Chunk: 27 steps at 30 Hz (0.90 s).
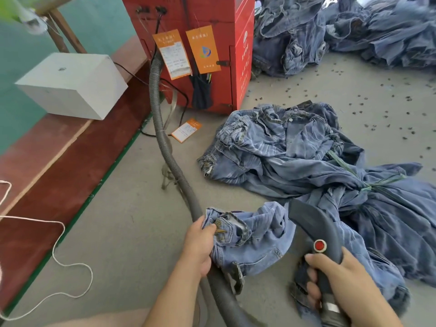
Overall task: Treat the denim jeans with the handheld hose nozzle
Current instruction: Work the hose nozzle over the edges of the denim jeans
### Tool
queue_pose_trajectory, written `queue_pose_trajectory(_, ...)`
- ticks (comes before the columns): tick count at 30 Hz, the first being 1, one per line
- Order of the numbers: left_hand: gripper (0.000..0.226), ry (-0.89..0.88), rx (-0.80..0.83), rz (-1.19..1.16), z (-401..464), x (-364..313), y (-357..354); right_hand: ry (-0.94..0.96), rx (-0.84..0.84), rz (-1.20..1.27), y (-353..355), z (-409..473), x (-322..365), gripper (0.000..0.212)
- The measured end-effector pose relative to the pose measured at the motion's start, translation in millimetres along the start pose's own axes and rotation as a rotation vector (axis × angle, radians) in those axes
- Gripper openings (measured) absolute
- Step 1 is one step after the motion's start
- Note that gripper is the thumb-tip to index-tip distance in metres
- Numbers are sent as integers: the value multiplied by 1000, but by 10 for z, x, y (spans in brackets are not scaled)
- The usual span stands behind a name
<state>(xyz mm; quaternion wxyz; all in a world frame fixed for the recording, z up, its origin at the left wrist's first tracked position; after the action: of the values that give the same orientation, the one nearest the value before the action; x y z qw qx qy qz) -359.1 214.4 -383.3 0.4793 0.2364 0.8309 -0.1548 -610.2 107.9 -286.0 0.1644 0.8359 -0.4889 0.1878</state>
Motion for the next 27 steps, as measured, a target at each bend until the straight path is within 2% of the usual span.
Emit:
queue_pose_trajectory(2, 29, -88, 57, 150, -13, -17, -14, 2, 17, -52, 56, -99, 14, 21)
queue_pose_trajectory(3, 29, -92, 98, 148, -28, -3, -50, 9, 26, -112, 60, -137, 25, 22)
queue_pose_trajectory(7, 32, -29, 218, -18, -120, 24, -218, 36, 102, -307, -71, -282, 52, 24)
queue_pose_trajectory(13, 48, -152, 277, 16, -199, -115, -284, 231, 39, -418, -195, -379, 308, 21)
queue_pose_trajectory(19, 49, -166, 362, -43, -267, -191, -394, 226, 61, -597, -371, -317, 391, 19)
queue_pose_trajectory(21, 47, -154, 386, -53, -297, -198, -415, 226, 58, -572, -452, -231, 464, 17)
queue_pose_trajectory(25, 41, -122, 350, -82, -297, -185, -367, 207, 6, -270, -296, -140, 696, 14)
queue_pose_trajectory(27, 41, -101, 343, -130, -254, -200, -357, 209, 15, -305, -213, -241, 626, 16)
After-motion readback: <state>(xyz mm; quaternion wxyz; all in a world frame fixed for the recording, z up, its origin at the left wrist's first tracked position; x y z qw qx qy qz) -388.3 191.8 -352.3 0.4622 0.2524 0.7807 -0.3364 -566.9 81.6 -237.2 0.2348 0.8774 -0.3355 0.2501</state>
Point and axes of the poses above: each hand's wrist, its own z-axis towards the middle knuckle, its own y-axis out of the back of the hand, x = y × z, the point moved 5 cm from there along z, towards the middle knuckle, and after that the axes turned 15 degrees about -y, right-handed, at the moved point
